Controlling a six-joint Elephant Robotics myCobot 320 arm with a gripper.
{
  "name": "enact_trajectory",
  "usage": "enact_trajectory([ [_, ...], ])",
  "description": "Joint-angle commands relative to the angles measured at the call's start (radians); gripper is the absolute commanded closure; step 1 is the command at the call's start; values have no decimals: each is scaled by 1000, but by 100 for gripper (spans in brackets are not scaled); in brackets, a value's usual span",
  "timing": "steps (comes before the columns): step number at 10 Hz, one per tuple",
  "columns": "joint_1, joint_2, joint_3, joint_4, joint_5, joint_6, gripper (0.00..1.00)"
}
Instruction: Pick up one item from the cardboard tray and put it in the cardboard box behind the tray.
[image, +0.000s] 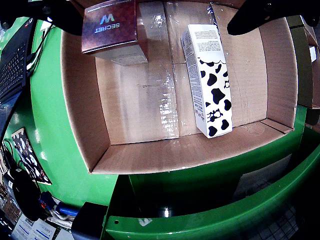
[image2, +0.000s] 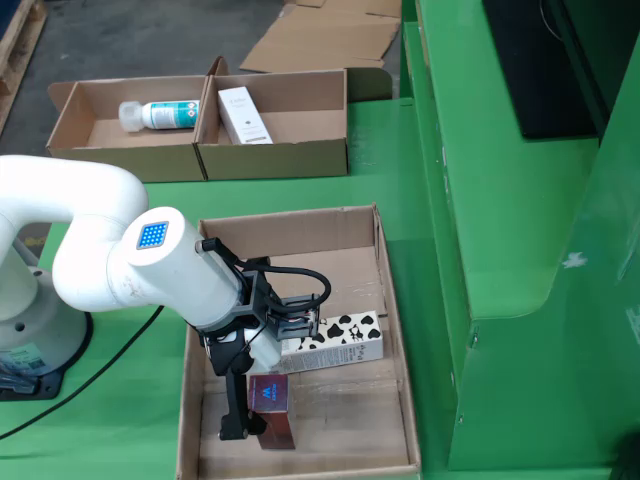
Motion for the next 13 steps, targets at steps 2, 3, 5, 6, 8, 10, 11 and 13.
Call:
enact_trajectory([
  [2, 4, 21, 34, 11, 6, -5, 30],
  [3, 4, 21, 34, 11, 6, -5, 40],
  [5, 4, 21, 34, 11, 6, -5, 60],
  [6, 4, 21, 34, 11, 6, -5, 70],
  [8, 4, 21, 34, 11, 6, -5, 90],
  [10, 4, 21, 34, 11, 6, -5, 100],
  [11, 4, 21, 34, 11, 6, -5, 100],
  [13, 4, 21, 34, 11, 6, -5, 100],
])
